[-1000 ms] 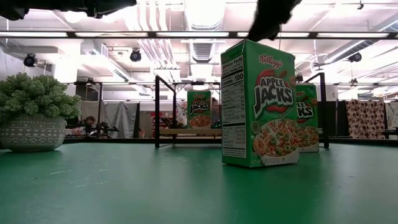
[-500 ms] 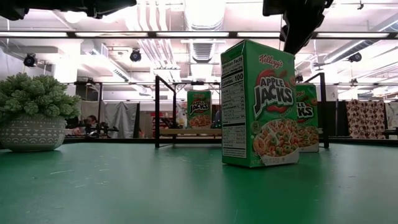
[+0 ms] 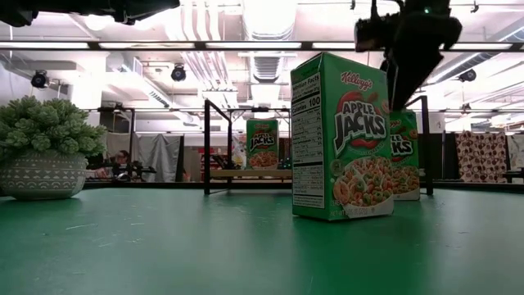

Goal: Stack cereal on shelf
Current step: Put the top green cereal box on the shelf aligned with the other green cereal box

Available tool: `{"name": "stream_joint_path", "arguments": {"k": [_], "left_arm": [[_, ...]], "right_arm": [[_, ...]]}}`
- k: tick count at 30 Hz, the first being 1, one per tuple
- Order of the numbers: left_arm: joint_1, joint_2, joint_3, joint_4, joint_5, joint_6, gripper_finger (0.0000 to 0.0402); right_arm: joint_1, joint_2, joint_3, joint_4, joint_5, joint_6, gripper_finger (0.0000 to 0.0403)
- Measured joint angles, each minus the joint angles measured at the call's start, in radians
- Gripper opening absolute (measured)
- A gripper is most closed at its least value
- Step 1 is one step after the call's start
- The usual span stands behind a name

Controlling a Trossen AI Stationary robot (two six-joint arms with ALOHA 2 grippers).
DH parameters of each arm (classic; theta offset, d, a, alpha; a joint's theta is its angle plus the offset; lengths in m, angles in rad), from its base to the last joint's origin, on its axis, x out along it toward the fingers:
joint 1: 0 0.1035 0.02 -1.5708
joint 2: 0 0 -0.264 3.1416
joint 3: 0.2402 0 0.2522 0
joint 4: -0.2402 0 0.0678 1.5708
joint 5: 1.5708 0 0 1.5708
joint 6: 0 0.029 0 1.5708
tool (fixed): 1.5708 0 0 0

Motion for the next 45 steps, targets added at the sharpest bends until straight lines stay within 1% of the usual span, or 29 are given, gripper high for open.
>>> {"name": "stream_joint_path", "arguments": {"k": [4, 7, 19, 29, 32, 35, 40, 45], "left_arm": [[0.000, 0.000, 0.000, 0.000, 0.000, 0.000, 0.0076], [0.000, 0.000, 0.000, 0.000, 0.000, 0.000, 0.0076], [0.000, 0.000, 0.000, 0.000, 0.000, 0.000, 0.0076], [0.000, 0.000, 0.000, 0.000, 0.000, 0.000, 0.0076], [0.000, 0.000, 0.000, 0.000, 0.000, 0.000, 0.0076], [0.000, 0.000, 0.000, 0.000, 0.000, 0.000, 0.0076], [0.000, 0.000, 0.000, 0.000, 0.000, 0.000, 0.0076], [0.000, 0.000, 0.000, 0.000, 0.000, 0.000, 0.0076]], "right_arm": [[0.000, 0.000, -0.047, 0.036, -0.002, -0.020, 0.0280], [0.000, 0.000, -0.066, 0.057, -0.002, -0.023, 0.0275], [0.000, 0.000, -0.063, 0.067, -0.005, -0.025, 0.0184], [0.000, 0.000, -0.058, 0.076, -0.005, -0.021, 0.0149], [0.000, 0.000, -0.029, 0.067, -0.012, -0.017, 0.0146], [0.000, 0.000, 0.030, 0.033, -0.020, -0.018, 0.0146], [0.000, 0.000, 0.171, -0.041, -0.020, -0.011, 0.0144], [0.000, 0.001, 0.307, -0.041, -0.020, -0.016, 0.0145]]}}
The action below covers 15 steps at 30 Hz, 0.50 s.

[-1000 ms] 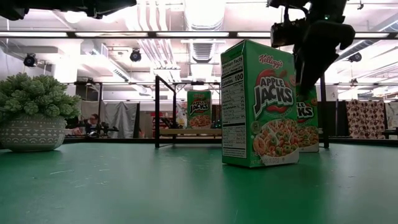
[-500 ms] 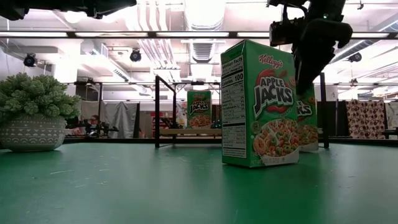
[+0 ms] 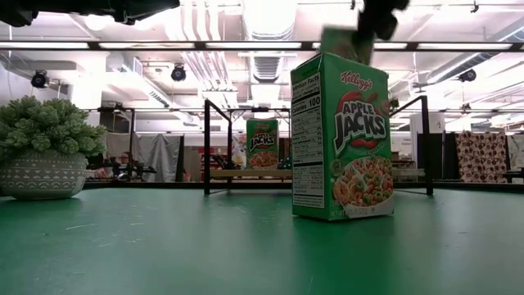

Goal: Stack cereal on shelf
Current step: Put the top green cereal box on the shelf aligned with the other green cereal box

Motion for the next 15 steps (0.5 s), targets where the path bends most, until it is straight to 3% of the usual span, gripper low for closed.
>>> {"name": "stream_joint_path", "arguments": {"k": [6, 15], "left_arm": [[0.000, 0.000, 0.000, 0.000, 0.000, 0.004, 0.0076], [0.000, 0.000, 0.000, 0.008, 0.000, 0.018, 0.0076]], "right_arm": [[-0.002, 0.045, 0.124, 0.072, 0.056, -0.098, 0.0141], [-0.071, 0.219, 0.295, 0.140, 0.098, -0.320, 0.0137]]}}
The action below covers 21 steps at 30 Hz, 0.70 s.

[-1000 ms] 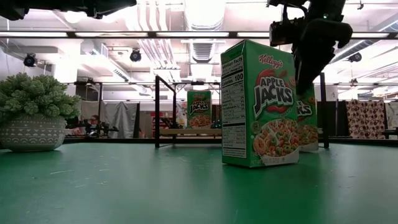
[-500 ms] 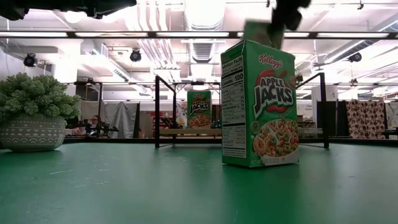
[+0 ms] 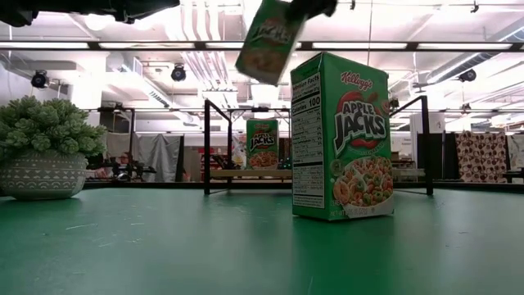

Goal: Stack cereal on shelf
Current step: Put the top green cereal box on the shelf aligned with the other green cereal box

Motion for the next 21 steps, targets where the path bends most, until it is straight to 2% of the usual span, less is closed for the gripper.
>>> {"name": "stream_joint_path", "arguments": {"k": [10, 16, 21], "left_arm": [[0.000, 0.003, 0.000, 0.000, 0.000, 0.001, 0.0076], [0.000, 0.003, 0.000, 0.000, 0.000, 0.006, 0.0076], [0.000, 0.003, 0.000, 0.000, 0.000, 0.006, 0.0076]], "right_arm": [[-0.162, 0.213, 0.181, -0.059, -0.017, -0.158, 0.0137], [-0.268, 0.331, 0.292, -0.129, -0.137, -0.185, 0.0137], [-0.331, 0.408, 0.359, -0.170, -0.182, -0.200, 0.0137]]}}
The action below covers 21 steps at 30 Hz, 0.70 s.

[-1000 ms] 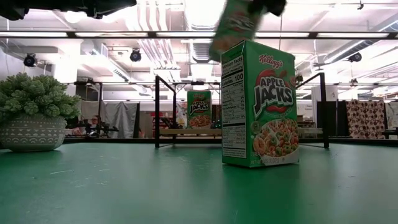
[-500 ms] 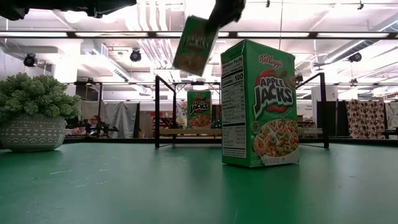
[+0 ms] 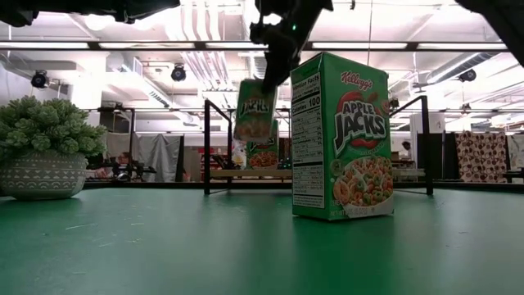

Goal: Stack cereal on shelf
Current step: Put the top green cereal box on the shelf aligned with the other green cereal box

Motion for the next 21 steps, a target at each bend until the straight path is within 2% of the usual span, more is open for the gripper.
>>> {"name": "stream_joint_path", "arguments": {"k": [11, 21], "left_arm": [[0.000, 0.000, 0.000, 0.000, 0.000, 0.003, 0.0076], [0.000, 0.000, 0.000, 0.000, 0.000, 0.003, 0.0076]], "right_arm": [[-0.052, 0.082, 0.025, -0.019, -0.037, -0.023, 0.0137], [-0.062, 0.089, 0.025, -0.013, -0.029, -0.040, 0.0137]]}}
